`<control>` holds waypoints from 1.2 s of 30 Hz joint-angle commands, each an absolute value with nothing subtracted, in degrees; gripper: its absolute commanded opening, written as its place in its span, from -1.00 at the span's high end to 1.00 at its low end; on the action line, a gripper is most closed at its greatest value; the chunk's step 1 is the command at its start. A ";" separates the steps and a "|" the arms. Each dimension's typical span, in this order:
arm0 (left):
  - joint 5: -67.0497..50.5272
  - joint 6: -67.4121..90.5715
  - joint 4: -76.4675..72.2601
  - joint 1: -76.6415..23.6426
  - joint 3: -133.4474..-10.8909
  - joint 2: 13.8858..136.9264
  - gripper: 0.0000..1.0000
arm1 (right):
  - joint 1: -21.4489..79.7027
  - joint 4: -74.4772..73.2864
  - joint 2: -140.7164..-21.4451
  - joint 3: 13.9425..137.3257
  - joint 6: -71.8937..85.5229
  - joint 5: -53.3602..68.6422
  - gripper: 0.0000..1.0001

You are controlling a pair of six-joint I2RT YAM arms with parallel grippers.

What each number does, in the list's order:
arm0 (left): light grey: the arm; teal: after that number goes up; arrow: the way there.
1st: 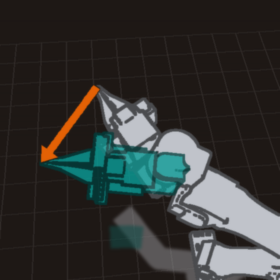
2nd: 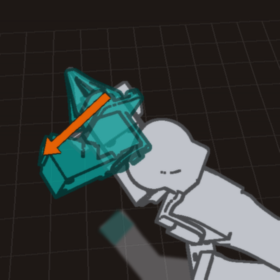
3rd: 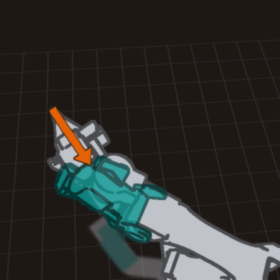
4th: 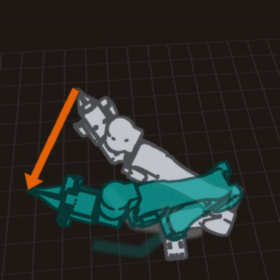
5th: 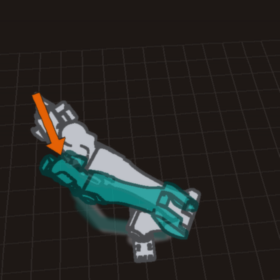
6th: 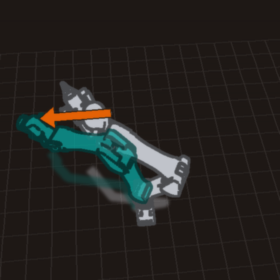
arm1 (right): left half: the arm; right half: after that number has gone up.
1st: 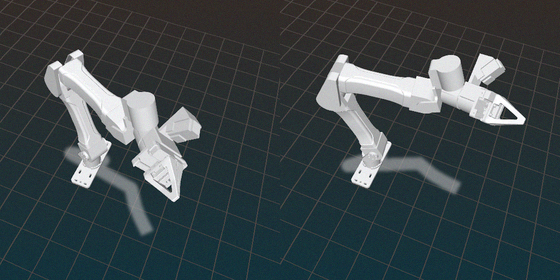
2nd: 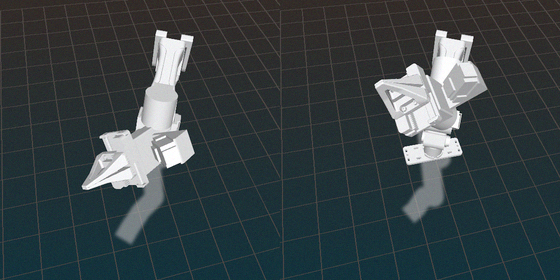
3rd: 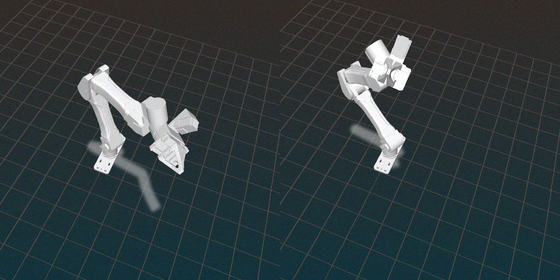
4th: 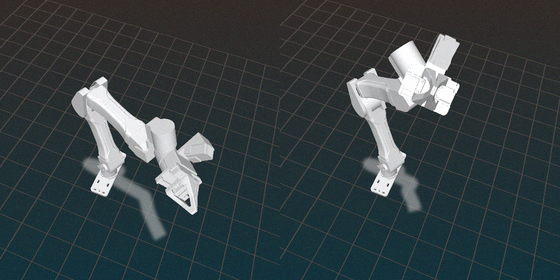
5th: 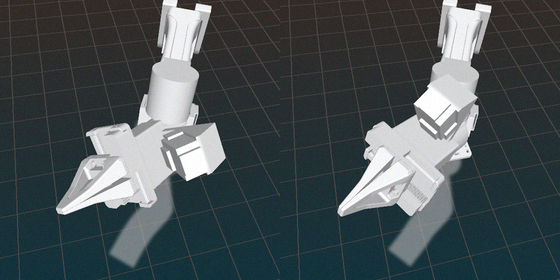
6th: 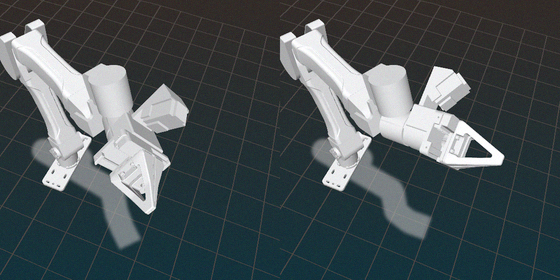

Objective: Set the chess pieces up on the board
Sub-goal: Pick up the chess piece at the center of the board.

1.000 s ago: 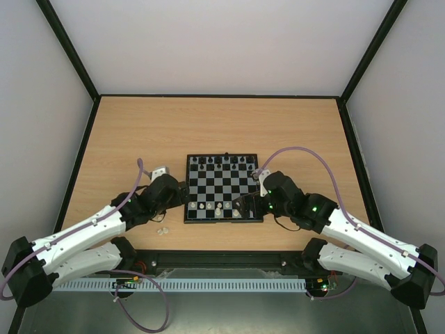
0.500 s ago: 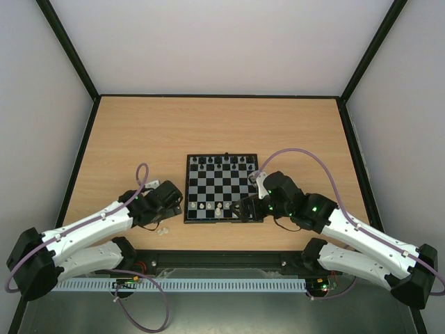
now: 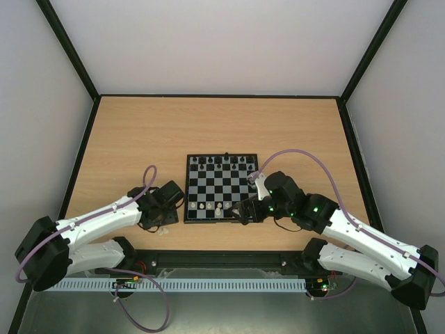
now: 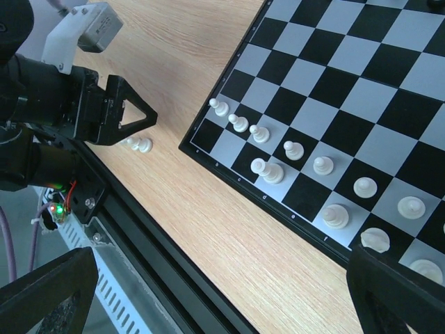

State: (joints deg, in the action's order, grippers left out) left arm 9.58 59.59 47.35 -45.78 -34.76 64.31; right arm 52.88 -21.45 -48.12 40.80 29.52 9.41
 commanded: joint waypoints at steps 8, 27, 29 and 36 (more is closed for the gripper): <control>6.88 56.82 45.32 -41.92 -32.03 64.45 -0.10 | 52.84 -20.80 -47.24 40.30 28.45 11.69 -0.97; 7.03 56.25 43.54 -39.99 -31.09 64.86 0.77 | 52.78 -20.26 -46.30 39.77 28.48 12.71 -0.97; 6.87 56.28 43.47 -39.99 -31.15 64.99 0.92 | 52.77 -20.30 -46.19 39.75 28.48 12.82 -0.97; 7.89 55.00 47.16 -41.06 -36.80 65.10 0.96 | 52.83 -20.28 -46.05 39.73 28.48 12.75 -0.97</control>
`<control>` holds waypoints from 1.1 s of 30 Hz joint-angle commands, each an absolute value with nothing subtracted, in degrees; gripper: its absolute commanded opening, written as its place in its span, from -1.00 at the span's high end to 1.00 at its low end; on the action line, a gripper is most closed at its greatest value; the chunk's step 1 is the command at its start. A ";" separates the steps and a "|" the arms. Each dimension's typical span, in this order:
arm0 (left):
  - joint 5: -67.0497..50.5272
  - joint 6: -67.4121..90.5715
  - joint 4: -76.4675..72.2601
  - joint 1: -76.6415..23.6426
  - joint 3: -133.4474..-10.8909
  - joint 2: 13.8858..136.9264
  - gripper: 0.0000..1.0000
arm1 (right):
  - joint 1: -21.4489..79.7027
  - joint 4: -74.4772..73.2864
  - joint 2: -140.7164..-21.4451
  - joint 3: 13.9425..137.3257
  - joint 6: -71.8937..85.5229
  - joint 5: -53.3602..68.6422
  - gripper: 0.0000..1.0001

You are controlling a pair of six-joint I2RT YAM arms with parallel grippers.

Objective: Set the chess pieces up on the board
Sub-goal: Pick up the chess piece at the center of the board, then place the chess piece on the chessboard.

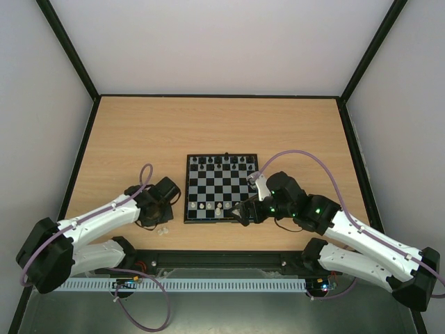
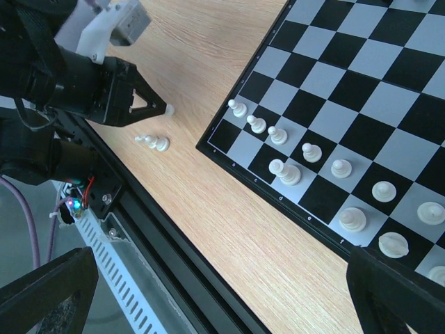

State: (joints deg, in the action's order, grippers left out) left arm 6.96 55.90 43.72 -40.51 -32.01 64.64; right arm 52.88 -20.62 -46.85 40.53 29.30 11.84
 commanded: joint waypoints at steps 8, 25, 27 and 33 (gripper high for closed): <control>7.92 53.90 48.20 -44.69 -44.59 68.81 0.96 | 52.84 -20.37 -45.97 39.74 28.56 12.35 -0.97; 6.38 55.01 41.16 -54.36 -51.96 84.00 0.87 | 52.82 -20.65 -45.66 39.81 28.65 12.48 -0.97; 6.42 54.93 41.06 -54.48 -52.41 84.65 0.85 | 52.82 -20.61 -45.70 39.75 28.57 12.68 -0.97; 6.04 54.92 41.22 -54.88 -52.40 85.30 0.84 | 52.79 -20.64 -45.62 39.81 28.56 12.84 -0.97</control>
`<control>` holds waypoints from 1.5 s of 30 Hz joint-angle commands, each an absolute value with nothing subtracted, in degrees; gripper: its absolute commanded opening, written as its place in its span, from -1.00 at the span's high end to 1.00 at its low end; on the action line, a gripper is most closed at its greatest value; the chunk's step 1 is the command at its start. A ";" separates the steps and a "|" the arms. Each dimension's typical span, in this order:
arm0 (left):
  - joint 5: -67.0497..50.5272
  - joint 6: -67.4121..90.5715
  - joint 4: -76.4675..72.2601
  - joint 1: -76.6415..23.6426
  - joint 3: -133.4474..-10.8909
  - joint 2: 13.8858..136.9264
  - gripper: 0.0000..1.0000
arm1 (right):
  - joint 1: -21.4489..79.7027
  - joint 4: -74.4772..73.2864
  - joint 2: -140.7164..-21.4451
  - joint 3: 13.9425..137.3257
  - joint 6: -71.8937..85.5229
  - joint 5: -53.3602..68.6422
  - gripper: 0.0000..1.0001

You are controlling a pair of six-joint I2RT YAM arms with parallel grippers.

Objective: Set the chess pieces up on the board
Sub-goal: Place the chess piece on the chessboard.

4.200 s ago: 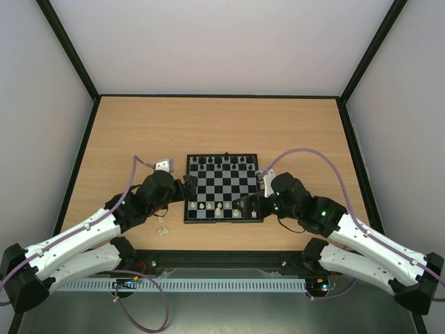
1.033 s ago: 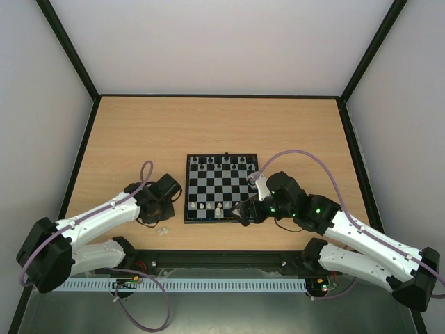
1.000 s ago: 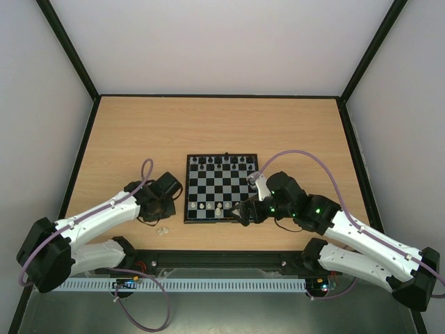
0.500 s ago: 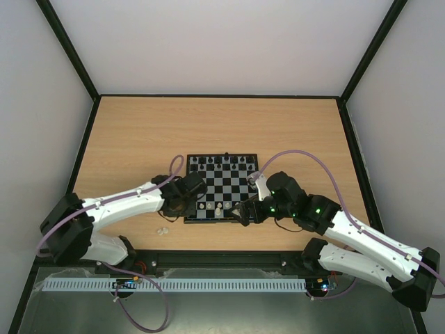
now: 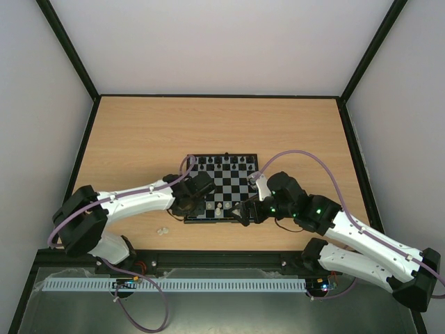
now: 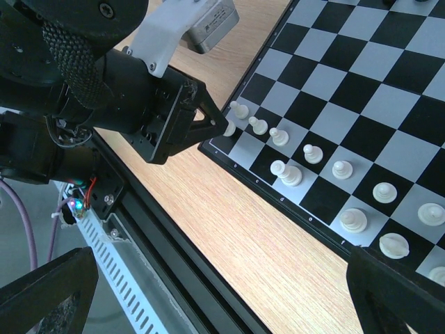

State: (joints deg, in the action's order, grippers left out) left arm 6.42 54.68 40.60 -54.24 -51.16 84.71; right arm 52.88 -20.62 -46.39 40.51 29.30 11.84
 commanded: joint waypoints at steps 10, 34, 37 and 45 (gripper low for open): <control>5.71 56.31 41.44 -56.19 -51.18 85.37 0.84 | 52.83 -20.39 -45.75 39.64 28.56 13.19 -0.97; 7.27 56.74 42.96 -56.25 -50.33 86.24 0.60 | 52.83 -20.13 -46.23 39.41 28.48 13.95 -0.97; 7.91 56.65 43.47 -56.25 -51.06 85.93 0.38 | 52.87 -20.11 -46.31 39.46 28.41 13.98 -0.97; 10.73 56.25 48.77 -56.25 -54.72 80.89 0.00 | 52.86 -20.16 -46.62 39.53 28.40 14.20 -0.97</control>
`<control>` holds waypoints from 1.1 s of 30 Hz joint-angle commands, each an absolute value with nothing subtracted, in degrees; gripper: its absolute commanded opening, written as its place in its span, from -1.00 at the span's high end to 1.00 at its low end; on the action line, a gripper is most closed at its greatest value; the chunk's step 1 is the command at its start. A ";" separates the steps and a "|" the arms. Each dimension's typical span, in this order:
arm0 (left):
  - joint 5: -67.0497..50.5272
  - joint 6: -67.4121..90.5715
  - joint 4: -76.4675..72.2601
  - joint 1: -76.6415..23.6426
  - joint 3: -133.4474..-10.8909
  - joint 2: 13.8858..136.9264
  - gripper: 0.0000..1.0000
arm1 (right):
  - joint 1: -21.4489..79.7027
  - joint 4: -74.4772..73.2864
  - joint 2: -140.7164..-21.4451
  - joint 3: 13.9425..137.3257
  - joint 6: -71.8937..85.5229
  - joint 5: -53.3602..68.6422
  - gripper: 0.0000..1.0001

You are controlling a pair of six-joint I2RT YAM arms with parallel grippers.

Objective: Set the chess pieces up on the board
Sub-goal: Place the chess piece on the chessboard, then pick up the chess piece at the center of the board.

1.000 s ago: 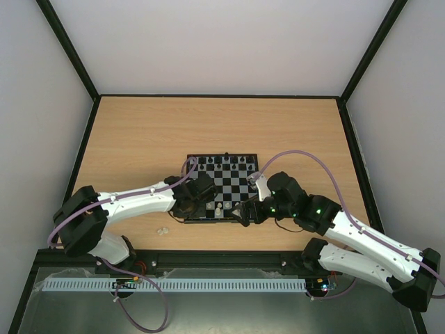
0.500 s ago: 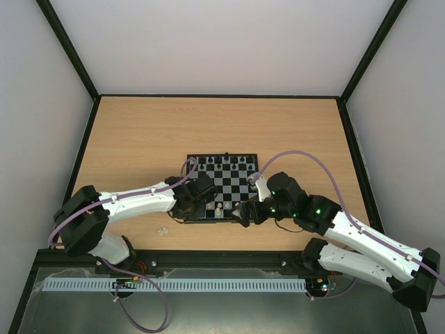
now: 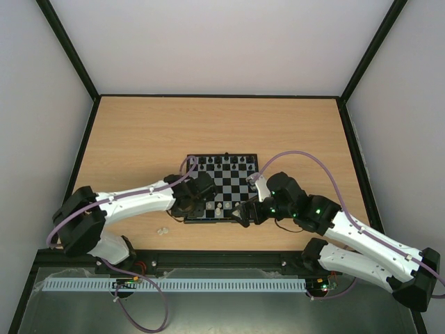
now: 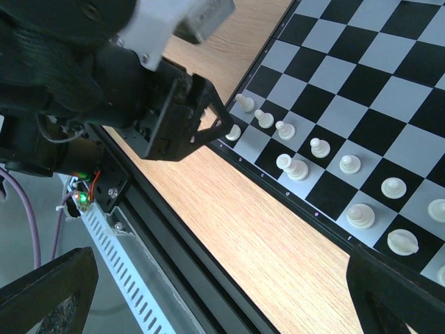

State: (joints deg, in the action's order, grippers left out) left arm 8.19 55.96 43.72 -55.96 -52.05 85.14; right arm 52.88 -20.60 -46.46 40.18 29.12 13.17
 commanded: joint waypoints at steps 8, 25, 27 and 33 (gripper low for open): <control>10.16 61.03 53.95 -56.38 -49.24 71.03 -0.25 | 52.79 -19.97 -46.96 39.46 28.22 14.67 -0.97; 7.00 64.72 54.95 -56.51 -38.16 62.42 -0.10 | 52.78 -19.86 -48.43 39.55 27.95 15.38 -0.97; 6.86 64.52 54.24 -56.51 -37.59 62.85 -0.02 | 52.87 -19.88 -48.38 39.53 27.96 15.42 -0.97; 6.83 63.54 52.08 -56.51 -36.91 64.96 0.13 | 52.83 -19.94 -48.28 39.55 27.95 15.32 -0.97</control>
State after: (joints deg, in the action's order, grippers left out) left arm 7.44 64.34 53.23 -56.29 -37.76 63.46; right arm 52.88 -20.21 -48.12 39.97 28.67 14.57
